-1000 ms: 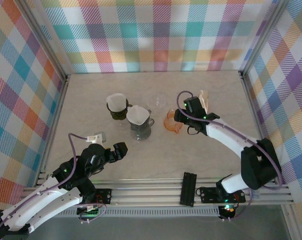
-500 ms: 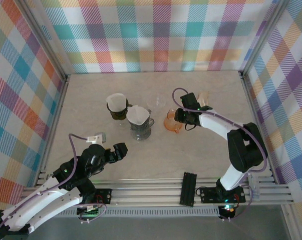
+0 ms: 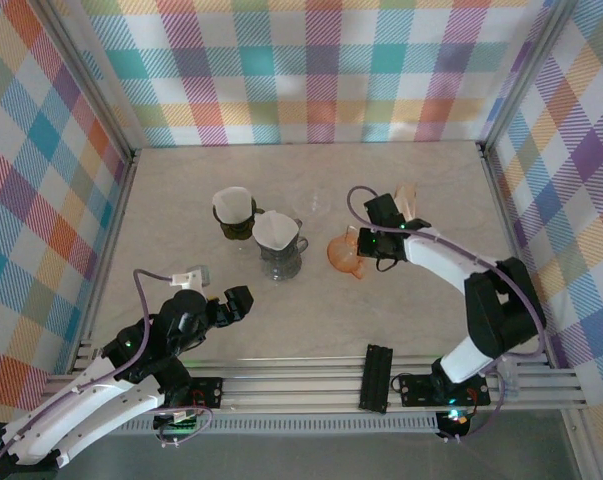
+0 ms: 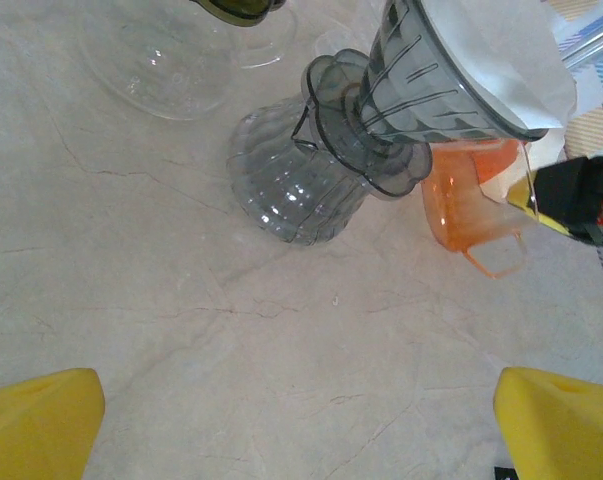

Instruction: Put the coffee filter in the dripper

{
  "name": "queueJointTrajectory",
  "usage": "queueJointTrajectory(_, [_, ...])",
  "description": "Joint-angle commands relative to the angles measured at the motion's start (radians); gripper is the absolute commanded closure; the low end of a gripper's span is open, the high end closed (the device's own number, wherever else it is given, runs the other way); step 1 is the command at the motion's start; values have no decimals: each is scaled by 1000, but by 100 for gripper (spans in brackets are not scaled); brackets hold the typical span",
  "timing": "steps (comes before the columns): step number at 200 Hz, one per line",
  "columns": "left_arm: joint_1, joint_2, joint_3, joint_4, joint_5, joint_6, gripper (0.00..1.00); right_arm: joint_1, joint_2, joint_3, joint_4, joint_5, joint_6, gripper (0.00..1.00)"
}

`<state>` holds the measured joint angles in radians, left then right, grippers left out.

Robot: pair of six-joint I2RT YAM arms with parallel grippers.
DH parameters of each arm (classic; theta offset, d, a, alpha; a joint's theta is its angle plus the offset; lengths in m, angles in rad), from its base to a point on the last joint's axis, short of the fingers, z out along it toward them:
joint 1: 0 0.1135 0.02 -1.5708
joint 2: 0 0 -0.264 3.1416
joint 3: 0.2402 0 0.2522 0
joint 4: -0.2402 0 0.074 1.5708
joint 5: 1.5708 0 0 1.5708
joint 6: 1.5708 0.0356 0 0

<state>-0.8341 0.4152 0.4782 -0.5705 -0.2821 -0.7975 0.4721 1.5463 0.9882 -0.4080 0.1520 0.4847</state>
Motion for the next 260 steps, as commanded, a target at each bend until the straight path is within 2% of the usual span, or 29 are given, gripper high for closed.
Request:
queueJointTrajectory(1, [8,-14,-16,9,-18,-13,0,63,-109,-25,-74,19,-35,90])
queueJointTrajectory(44, [8,-9,-16,15,-20,-8,0,250,-227,-54,-191,77,-37,88])
queueJointTrajectory(78, [10,-13,-12,5,-28,-9,0,411,-214,-28,-270,169,-2,87])
queueJointTrajectory(125, [10,-13,-7,0,-31,-12,0,559,-136,9,-292,252,31,85])
queueJointTrajectory(158, [9,-13,-7,-5,-36,-17,0,620,-48,64,-292,284,28,84])
queueJointTrajectory(197, [10,-13,-13,-8,-35,-25,0,646,23,114,-271,281,19,83])
queueJointTrajectory(237, [8,-1,-35,20,-22,-37,0,651,50,119,-262,275,28,72])
queueJointTrajectory(260, [9,2,-35,26,-19,-31,0,651,17,102,-249,292,44,64])
